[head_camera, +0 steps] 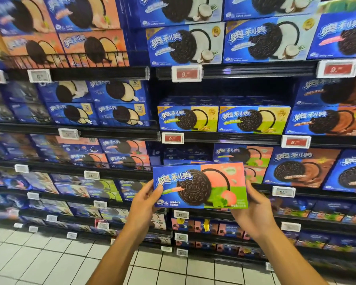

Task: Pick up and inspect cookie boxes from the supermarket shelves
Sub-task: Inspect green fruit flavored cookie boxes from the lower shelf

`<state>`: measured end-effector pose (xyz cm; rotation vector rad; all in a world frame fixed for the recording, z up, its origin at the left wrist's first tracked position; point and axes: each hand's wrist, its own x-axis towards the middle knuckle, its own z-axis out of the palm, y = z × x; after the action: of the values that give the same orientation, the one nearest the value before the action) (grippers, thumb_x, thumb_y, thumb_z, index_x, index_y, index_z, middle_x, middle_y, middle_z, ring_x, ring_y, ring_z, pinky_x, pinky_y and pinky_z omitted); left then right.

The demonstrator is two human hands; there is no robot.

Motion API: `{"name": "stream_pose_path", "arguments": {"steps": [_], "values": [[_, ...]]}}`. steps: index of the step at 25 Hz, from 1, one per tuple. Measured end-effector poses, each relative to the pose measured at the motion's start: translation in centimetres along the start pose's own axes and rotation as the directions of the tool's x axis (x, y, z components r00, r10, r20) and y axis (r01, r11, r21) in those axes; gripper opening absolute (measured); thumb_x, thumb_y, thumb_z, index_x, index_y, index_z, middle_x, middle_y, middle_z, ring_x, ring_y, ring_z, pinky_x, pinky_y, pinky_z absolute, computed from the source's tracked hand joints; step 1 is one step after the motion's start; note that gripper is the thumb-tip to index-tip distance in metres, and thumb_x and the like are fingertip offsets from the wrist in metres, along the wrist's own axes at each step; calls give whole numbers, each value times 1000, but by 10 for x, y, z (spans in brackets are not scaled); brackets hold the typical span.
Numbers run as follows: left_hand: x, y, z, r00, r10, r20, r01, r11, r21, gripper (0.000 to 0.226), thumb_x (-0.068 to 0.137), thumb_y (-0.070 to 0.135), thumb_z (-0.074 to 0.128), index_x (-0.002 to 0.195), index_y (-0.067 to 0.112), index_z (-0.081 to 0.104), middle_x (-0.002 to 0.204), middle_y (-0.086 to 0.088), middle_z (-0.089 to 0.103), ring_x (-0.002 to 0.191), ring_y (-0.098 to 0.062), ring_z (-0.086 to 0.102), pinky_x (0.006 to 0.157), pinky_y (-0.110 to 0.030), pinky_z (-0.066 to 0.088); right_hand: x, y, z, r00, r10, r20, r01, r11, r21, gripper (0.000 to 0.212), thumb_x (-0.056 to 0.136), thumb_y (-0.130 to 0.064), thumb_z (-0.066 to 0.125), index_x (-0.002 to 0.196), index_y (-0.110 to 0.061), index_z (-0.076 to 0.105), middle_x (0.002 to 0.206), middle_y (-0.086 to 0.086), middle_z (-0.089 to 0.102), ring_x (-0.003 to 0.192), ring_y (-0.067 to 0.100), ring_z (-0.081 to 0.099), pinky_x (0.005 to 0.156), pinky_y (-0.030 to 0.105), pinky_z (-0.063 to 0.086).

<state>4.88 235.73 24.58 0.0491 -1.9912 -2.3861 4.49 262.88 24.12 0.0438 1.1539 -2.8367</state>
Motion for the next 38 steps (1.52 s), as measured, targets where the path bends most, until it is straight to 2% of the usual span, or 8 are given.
{"name": "stream_pose_path", "arguments": {"steps": [5,11,14,19,22,26,31,38], "values": [[27,-16,-22,989,-3,-145,0,1000,-19,33,82,30,67,115,29,61,107,8,75,95,-13,73,78,-35,57,36,31,2,974,-175,-143,119,935,-334,19,91,-27,60,106,-24,71,103,8,76,85,19,74,68,32,59],[103,-25,-35,987,-69,-144,82,993,87,16,95,20,61,108,29,61,101,10,74,83,-2,72,68,-20,57,89,64,11,951,-164,-264,-30,796,-605,42,91,-44,63,130,-29,65,132,1,66,122,16,61,108,44,45],[150,-17,-32,992,-76,-103,92,982,167,11,99,21,57,99,32,61,100,15,66,76,0,69,59,-16,53,123,69,19,938,-227,-260,-19,719,-695,27,97,-28,64,122,-36,65,130,2,63,107,2,65,88,21,54],[216,-14,-33,996,-83,-37,90,955,282,7,100,25,55,100,26,62,114,-8,65,100,-24,66,92,-43,52,179,68,26,887,-332,-322,-112,521,-846,43,101,-34,56,142,-18,55,135,8,50,130,26,45,109,41,39],[238,-17,-33,997,-66,-31,72,932,355,19,101,28,53,81,26,53,97,5,53,87,-13,55,79,-33,41,197,67,27,872,-380,-307,-103,471,-876,45,102,-31,55,141,-10,54,134,9,47,128,26,44,87,10,43],[256,-26,-28,996,-33,-81,60,931,360,6,99,25,56,96,21,59,110,-4,58,100,-18,55,85,-33,46,209,67,31,819,-492,-295,-86,402,-912,19,101,-27,55,98,-8,59,112,9,50,109,25,46,90,30,38],[275,-32,-22,992,-3,-125,50,927,373,7,96,19,61,100,14,63,96,-6,64,83,-19,61,58,-16,40,218,73,45,665,-661,-347,-65,412,-909,8,98,-18,60,93,-12,62,88,6,61,73,9,55,53,10,38],[277,-48,-22,996,6,-89,19,961,276,18,92,16,67,109,15,61,107,-2,67,96,-15,62,65,-11,45,226,88,47,604,-652,-459,-64,534,-843,40,98,-22,62,134,-4,58,132,10,59,117,25,57,97,38,45]]}}
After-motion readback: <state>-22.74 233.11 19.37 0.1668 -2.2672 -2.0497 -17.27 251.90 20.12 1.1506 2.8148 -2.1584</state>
